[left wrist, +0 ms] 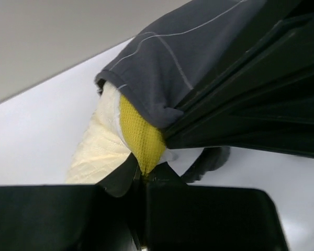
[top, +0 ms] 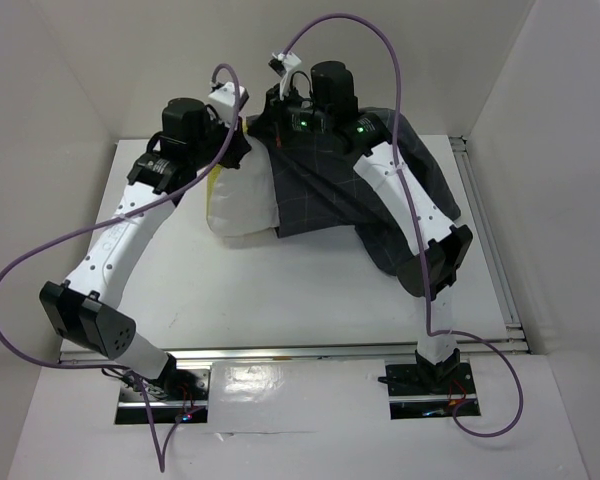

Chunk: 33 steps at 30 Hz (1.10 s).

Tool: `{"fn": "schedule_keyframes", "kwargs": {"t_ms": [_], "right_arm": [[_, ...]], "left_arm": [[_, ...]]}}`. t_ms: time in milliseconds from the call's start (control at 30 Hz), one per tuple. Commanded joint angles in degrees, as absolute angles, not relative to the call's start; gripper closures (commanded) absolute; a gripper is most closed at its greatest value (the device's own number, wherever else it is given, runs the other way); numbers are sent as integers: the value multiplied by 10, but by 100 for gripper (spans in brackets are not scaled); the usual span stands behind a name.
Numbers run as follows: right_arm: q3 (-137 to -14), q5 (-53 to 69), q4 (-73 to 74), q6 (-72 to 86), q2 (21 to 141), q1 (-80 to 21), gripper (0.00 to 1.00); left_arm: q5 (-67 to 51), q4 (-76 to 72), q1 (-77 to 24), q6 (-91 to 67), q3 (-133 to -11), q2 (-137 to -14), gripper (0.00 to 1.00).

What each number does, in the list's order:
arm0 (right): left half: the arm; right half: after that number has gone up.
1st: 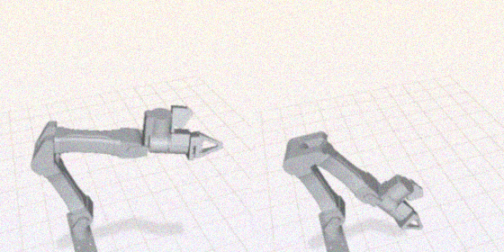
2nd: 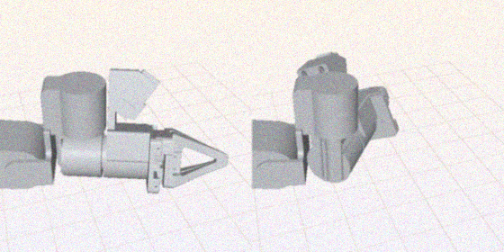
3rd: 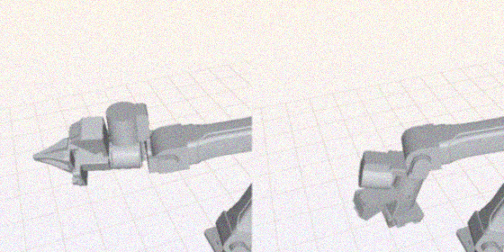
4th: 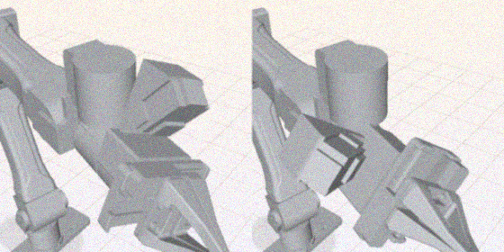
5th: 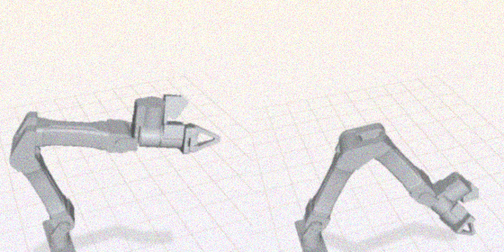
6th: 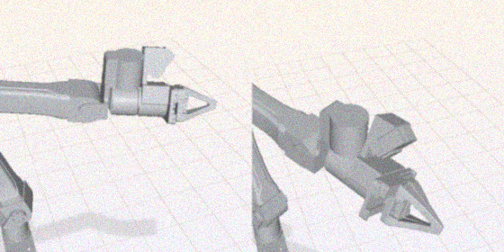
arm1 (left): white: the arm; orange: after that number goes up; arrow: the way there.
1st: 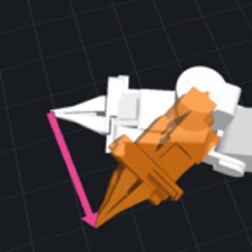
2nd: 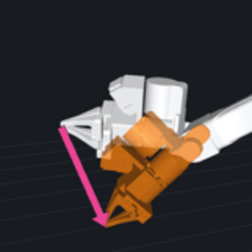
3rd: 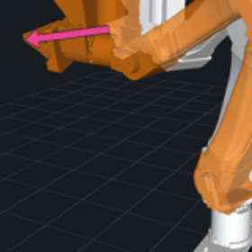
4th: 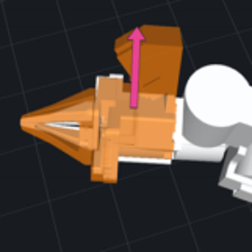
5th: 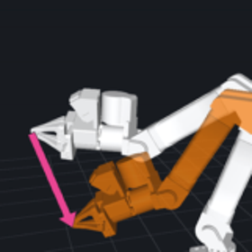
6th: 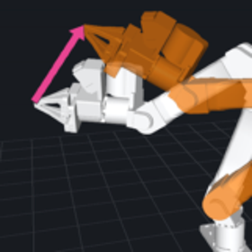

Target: Put the pillow into the pillowcase

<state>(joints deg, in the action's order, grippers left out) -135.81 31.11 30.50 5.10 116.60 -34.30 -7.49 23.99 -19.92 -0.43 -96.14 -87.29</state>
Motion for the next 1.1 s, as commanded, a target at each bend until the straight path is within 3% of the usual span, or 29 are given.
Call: {"fn": "schedule_keyframes", "kwargs": {"t_ms": [0, 467, 667, 767, 800, 933, 1067], "right_arm": [[-1381, 392, 218, 78, 1148, -396, 100], [-1375, 386, 196, 83, 1132, -417, 100], [-1364, 386, 196, 77, 1127, -423, 100], [-1336, 368, 209, 64, 1115, -423, 90], [-1325, 368, 209, 58, 1115, -423, 73], [-1284, 333, 221, 39, 1092, -423, 36], [-1278, 275, 227, 33, 1080, -415, 20]], "left_arm": [[-256, 132, -220, -146, -970, -877, 100], [-432, -36, -137, -452, -852, -928, 100], [-439, -33, -111, -457, -846, -945, 100], [-427, -18, -81, -452, -822, -945, 100], [-427, -18, -71, -452, -814, -945, 100], [-412, 10, -24, -419, -786, -950, 100], [-377, 66, 35, -390, -780, -977, 100]]}}
